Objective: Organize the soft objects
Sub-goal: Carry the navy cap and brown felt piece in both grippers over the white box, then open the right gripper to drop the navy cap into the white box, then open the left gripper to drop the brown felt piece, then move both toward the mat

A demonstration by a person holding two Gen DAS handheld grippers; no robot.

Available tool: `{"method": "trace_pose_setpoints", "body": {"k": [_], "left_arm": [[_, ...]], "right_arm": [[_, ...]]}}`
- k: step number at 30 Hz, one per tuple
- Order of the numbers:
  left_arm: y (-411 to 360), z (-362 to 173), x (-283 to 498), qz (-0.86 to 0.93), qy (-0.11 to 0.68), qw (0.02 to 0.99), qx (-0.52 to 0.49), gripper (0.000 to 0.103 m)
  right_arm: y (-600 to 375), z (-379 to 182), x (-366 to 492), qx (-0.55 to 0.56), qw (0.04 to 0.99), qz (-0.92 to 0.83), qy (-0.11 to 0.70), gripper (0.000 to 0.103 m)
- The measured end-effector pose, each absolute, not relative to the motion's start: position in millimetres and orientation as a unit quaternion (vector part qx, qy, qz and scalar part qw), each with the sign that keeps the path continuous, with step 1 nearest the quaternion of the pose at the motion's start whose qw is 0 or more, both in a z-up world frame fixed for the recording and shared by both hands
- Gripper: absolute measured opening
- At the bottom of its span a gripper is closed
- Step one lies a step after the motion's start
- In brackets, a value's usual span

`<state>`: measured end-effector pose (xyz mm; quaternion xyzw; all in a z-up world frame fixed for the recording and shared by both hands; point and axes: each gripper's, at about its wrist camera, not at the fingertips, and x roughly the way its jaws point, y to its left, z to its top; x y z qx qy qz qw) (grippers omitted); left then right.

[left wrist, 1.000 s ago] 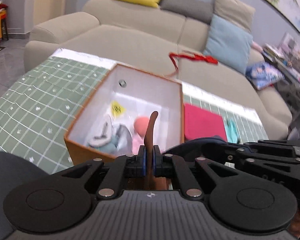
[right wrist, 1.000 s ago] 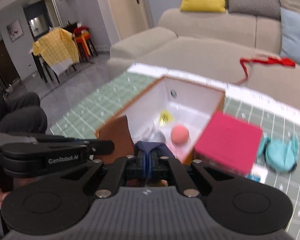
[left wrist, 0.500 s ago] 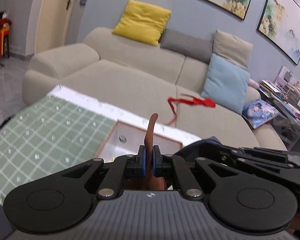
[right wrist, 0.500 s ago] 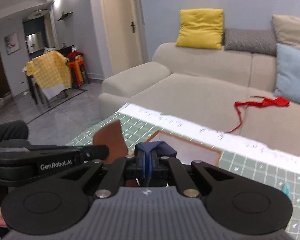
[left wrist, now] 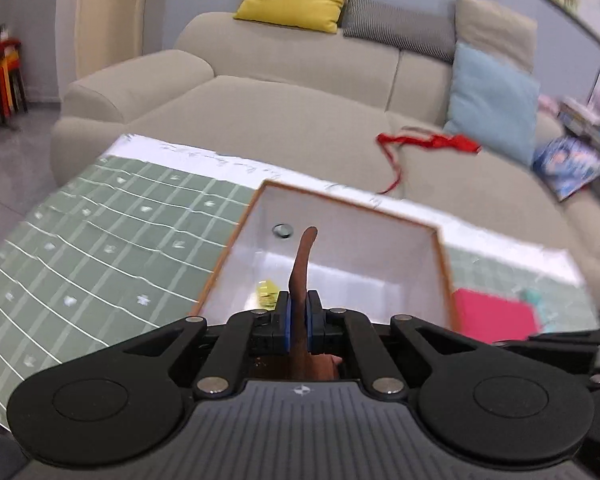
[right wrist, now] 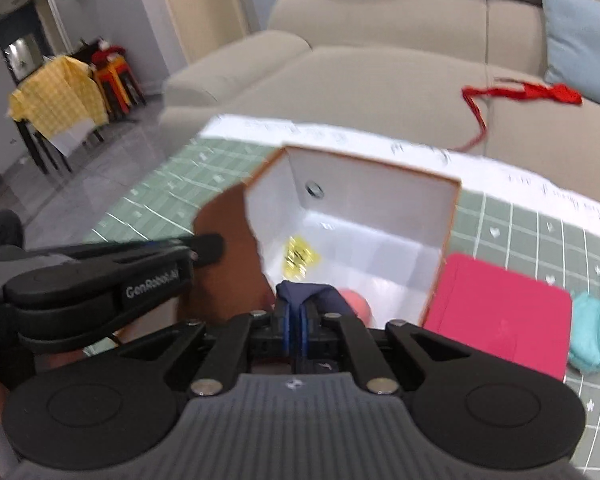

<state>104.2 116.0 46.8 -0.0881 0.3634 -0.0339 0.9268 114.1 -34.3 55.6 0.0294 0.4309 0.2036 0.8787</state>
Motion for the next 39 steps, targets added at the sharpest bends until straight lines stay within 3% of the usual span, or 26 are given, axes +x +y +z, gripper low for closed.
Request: {"method": "trace_pose_setpoints", "body": {"k": [4, 9, 10, 13, 16, 17, 21, 22, 32, 39], "left_arm": [[108.1, 24.8, 111.3, -0.002, 0.370, 0.929, -0.029, 0.007], [115.3, 1.3, 118.0, 0.007, 0.400, 0.916, -0.034, 0.008], [118.4, -1.3, 120.7, 0.002, 0.406, 0.913, -0.044, 0.008], [130.4, -8.9, 126.1, -0.030, 0.431, 0.895, -0.105, 0.009], [140.5, -15.0, 127.0, -0.048, 0.443, 0.884, -0.144, 0.017], [141.3, -15.7, 126.5, -0.044, 0.443, 0.885, -0.140, 0.023], [141.0, -12.9, 120.3, -0.027, 0.422, 0.897, -0.126, 0.084], [140.5, -10.4, 118.8, -0.030, 0.411, 0.903, -0.126, 0.091], [145.9, 6.0, 110.2, -0.021, 0.408, 0.893, -0.188, 0.092], [155.8, 25.0, 100.0, -0.010, 0.390, 0.894, -0.219, 0.092]], "right_arm": [[-30.6, 32.1, 124.0, 0.031, 0.868, 0.196, 0.456, 0.005], [-27.1, 18.3, 125.9, 0.020, 0.863, 0.194, 0.465, 0.006], [-24.7, 17.5, 124.5, 0.018, 0.863, 0.196, 0.466, 0.009], [-19.5, 11.7, 123.4, 0.008, 0.853, 0.209, 0.478, 0.035], [-17.7, 11.9, 119.8, -0.003, 0.854, 0.216, 0.473, 0.036], [-18.0, 12.5, 119.0, -0.003, 0.853, 0.218, 0.473, 0.037], [-14.8, 16.9, 115.0, -0.016, 0.851, 0.233, 0.470, 0.053], [-13.9, 18.3, 112.1, -0.018, 0.851, 0.239, 0.467, 0.058], [-16.8, 34.0, 101.4, -0.021, 0.861, 0.243, 0.447, 0.077], [-38.3, 58.8, 92.7, -0.007, 0.877, 0.238, 0.417, 0.082]]}}
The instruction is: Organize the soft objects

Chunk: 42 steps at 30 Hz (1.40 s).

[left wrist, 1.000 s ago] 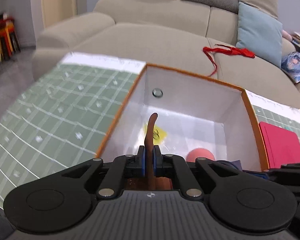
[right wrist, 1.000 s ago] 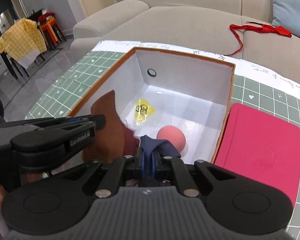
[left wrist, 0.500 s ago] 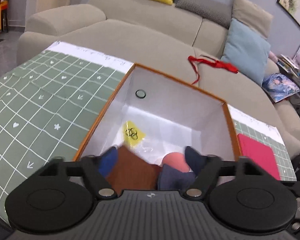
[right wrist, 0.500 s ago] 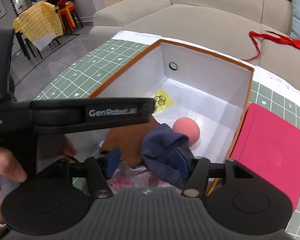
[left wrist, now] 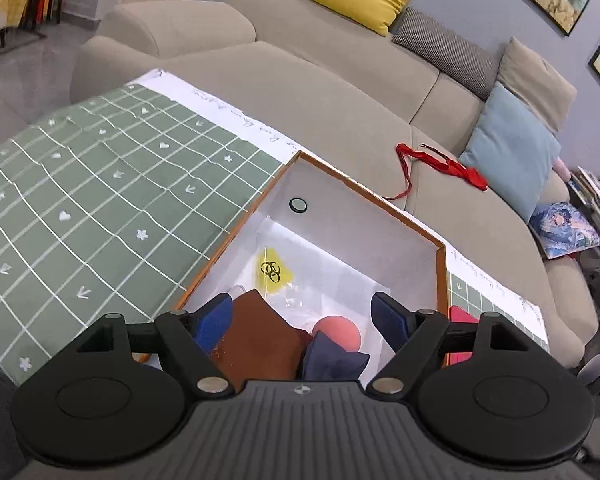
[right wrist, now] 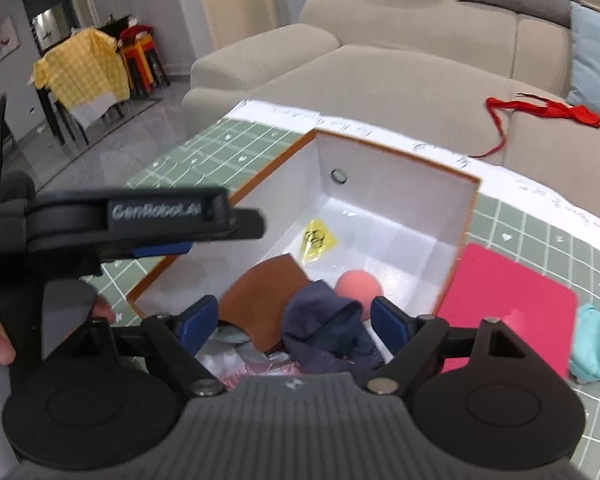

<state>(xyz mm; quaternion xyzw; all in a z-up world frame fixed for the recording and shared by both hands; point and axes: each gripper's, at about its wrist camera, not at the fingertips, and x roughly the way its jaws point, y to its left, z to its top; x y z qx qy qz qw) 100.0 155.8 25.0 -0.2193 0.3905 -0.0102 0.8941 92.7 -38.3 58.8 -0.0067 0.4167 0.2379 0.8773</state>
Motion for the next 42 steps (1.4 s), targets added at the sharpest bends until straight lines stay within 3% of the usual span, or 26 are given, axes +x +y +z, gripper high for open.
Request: {"method": "trace_pose_setpoints", "body": {"k": [8, 15, 27, 34, 40, 42], "left_arm": [[126.9, 44.3, 87.0, -0.053, 0.383, 0.897, -0.215, 0.092], [75.6, 49.6, 75.8, -0.128, 0.390, 0.892, -0.189, 0.092], [-23.7, 22.9, 49.9, -0.231, 0.439, 0.863, -0.094, 0.091], [-66.6, 3.6, 41.6, -0.300, 0.467, 0.830, -0.052, 0.091], [-100.0, -18.1, 31.6, -0.317, 0.493, 0.810, -0.015, 0.086], [-107.8, -24.4, 29.2, -0.317, 0.501, 0.805, -0.010, 0.085]], "right_arm": [[-134.3, 93.5, 89.6, 0.060, 0.921, 0.144, 0.358, 0.082], [-232.9, 68.4, 105.9, 0.093, 0.921, 0.011, 0.378, 0.081], [-300.0, -16.8, 168.1, 0.164, 0.881, -0.034, 0.442, 0.048], [-311.6, -53.8, 189.5, 0.140, 0.873, -0.059, 0.463, 0.046], [-317.3, -72.6, 198.1, 0.116, 0.877, -0.040, 0.464, 0.017], [-318.8, -75.4, 197.8, 0.107, 0.879, -0.035, 0.463, 0.014]]}}
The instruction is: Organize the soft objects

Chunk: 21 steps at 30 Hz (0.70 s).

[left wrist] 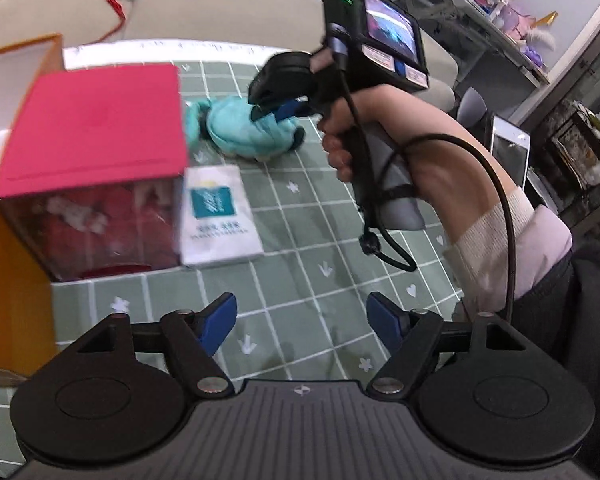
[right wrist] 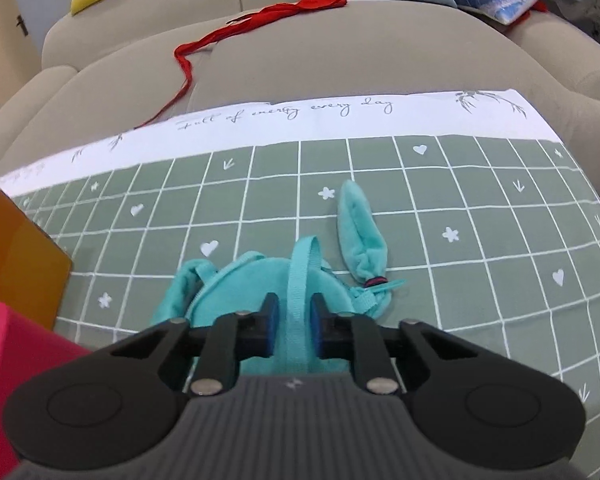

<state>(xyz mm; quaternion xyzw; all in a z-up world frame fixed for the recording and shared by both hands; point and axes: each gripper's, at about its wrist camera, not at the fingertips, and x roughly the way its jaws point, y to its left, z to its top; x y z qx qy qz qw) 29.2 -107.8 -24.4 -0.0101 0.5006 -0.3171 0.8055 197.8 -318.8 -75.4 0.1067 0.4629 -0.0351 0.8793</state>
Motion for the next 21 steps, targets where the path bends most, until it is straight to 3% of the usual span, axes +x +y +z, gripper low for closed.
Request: {"method": "trace_pose_setpoints", "body": {"k": [2, 13, 21], "left_arm": [[-112.8, -28.7, 27.8, -0.323, 0.507, 0.799, -0.012, 0.084], [-149.8, -58.4, 35.1, -0.267, 0.483, 0.833, 0.029, 0.080], [-195.3, -80.6, 31.6, -0.163, 0.413, 0.877, 0.182, 0.080]], "right_arm": [[-319.7, -76.0, 193.7, 0.100, 0.882, -0.029, 0.460, 0.008], [-320.5, -73.1, 167.5, 0.040, 0.876, 0.002, 0.480, 0.006], [-324.2, -73.4, 150.6, 0.018, 0.880, 0.010, 0.475, 0.007]]}}
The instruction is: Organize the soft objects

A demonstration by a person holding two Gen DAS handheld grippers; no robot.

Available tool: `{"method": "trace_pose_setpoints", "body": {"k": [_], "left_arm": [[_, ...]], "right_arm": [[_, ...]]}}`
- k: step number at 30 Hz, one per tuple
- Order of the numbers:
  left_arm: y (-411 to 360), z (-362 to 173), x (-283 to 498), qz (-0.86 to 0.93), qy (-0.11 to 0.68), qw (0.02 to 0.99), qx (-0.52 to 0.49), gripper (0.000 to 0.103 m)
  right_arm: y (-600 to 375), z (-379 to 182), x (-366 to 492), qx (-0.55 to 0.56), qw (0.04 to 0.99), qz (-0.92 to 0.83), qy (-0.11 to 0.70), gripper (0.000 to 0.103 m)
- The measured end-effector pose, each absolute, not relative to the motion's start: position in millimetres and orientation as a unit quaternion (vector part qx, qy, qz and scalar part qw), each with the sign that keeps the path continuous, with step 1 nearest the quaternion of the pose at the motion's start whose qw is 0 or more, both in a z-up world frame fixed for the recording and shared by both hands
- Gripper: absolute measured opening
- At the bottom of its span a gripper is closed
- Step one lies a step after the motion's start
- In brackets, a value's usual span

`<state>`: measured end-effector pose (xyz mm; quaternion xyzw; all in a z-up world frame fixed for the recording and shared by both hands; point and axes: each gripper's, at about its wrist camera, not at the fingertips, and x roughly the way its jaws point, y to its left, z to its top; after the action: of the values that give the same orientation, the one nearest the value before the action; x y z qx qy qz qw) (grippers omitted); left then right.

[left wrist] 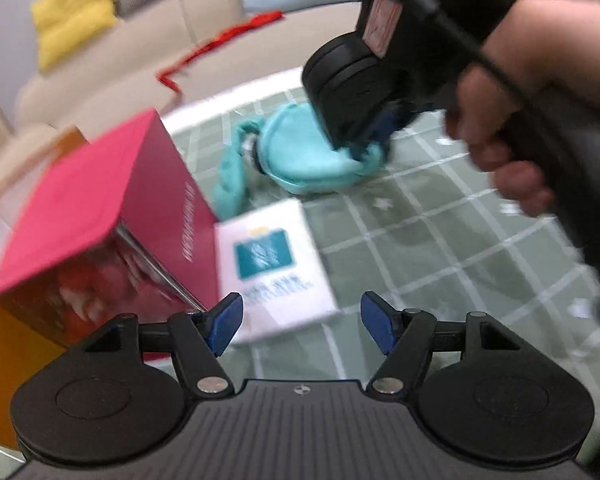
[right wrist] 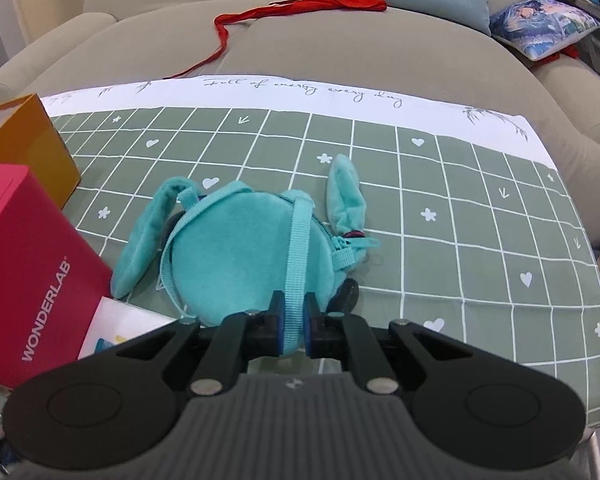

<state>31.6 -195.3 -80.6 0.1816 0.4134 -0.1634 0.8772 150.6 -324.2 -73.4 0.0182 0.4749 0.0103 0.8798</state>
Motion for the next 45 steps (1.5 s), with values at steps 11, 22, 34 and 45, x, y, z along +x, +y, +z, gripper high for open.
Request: {"method": "trace_pose_setpoints", "body": {"k": [11, 22, 34, 45], "left_arm": [[-207.3, -98.3, 62.7, -0.082, 0.418, 0.890, 0.165, 0.077], [-209.6, -96.0, 58.7, -0.136, 0.437, 0.880, 0.126, 0.073], [-194.8, -71.7, 65.8, -0.167, 0.526, 0.834, 0.008, 0.067], [-216.4, -79.5, 77.2, -0.114, 0.515, 0.846, 0.078, 0.089]], "right_arm": [[-336.7, -73.7, 150.8, 0.049, 0.875, 0.021, 0.482, 0.008], [-343.3, -75.3, 152.3, 0.072, 0.870, 0.024, 0.487, 0.010], [-343.1, -83.4, 142.0, 0.008, 0.838, 0.033, 0.544, 0.000], [-348.2, -51.9, 131.7, 0.021, 0.860, 0.052, 0.507, 0.000]]}}
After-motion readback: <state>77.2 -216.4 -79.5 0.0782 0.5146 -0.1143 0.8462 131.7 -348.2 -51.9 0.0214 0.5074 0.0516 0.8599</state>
